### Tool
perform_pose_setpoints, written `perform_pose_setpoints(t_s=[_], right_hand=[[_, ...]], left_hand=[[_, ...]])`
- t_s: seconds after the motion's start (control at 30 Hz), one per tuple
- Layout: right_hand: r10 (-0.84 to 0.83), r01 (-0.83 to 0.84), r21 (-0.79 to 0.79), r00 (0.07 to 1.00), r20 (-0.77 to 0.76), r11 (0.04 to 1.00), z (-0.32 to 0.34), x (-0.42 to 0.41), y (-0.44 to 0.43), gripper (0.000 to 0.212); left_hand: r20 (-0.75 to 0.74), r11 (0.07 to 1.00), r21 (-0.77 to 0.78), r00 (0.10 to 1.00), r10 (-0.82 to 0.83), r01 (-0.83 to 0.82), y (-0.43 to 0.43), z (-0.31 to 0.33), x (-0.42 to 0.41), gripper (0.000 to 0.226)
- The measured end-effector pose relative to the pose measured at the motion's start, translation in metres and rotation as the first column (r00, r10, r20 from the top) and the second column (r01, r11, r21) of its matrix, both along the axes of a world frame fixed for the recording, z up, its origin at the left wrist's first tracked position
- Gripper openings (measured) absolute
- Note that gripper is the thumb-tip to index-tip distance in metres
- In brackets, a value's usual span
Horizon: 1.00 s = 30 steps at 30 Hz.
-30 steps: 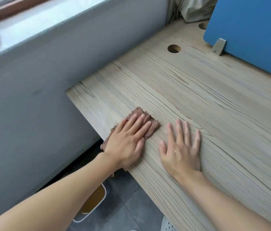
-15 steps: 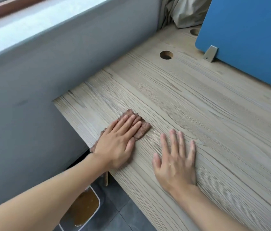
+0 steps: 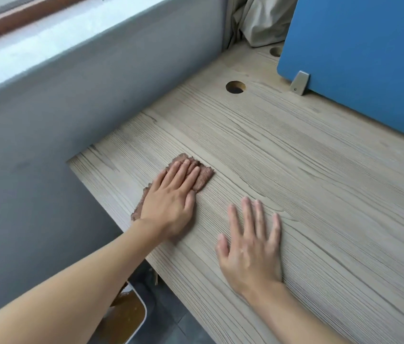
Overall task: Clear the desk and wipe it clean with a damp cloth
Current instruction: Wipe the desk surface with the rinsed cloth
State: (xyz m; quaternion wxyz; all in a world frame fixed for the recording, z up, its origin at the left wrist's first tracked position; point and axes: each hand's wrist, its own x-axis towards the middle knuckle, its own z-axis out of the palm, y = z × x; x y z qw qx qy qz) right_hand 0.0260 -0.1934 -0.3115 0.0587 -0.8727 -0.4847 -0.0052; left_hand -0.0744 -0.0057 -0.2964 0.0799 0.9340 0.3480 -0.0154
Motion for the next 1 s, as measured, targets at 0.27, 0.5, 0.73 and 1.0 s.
perform_pose_setpoints(t_s=[0.27, 0.5, 0.73, 1.0], right_hand=[[-0.095, 0.102, 0.101, 0.993, -0.075, 0.990, 0.013, 0.032, 0.024, 0.046], [-0.214, 0.214, -0.003, 0.977, -0.021, 0.977, -0.001, 0.063, 0.035, 0.064], [-0.235, 0.235, -0.054, 0.972, -0.001, 0.971, 0.002, 0.062, 0.038, 0.066], [-0.243, 0.243, -0.082, 0.970, 0.009, 0.967, 0.005, 0.063, 0.040, 0.066]], left_hand=[[0.001, 0.997, -0.022, 0.997, -0.071, 0.071, -0.012, -0.003, 0.001, 0.060], [-0.046, 0.998, -0.008, 0.997, -0.063, 0.063, -0.005, 0.000, 0.010, 0.061], [-0.018, 0.989, -0.025, 0.989, -0.148, 0.147, 0.042, 0.001, 0.032, 0.060], [0.006, 0.945, -0.053, 0.946, -0.323, 0.323, 0.047, 0.002, 0.042, 0.060]])
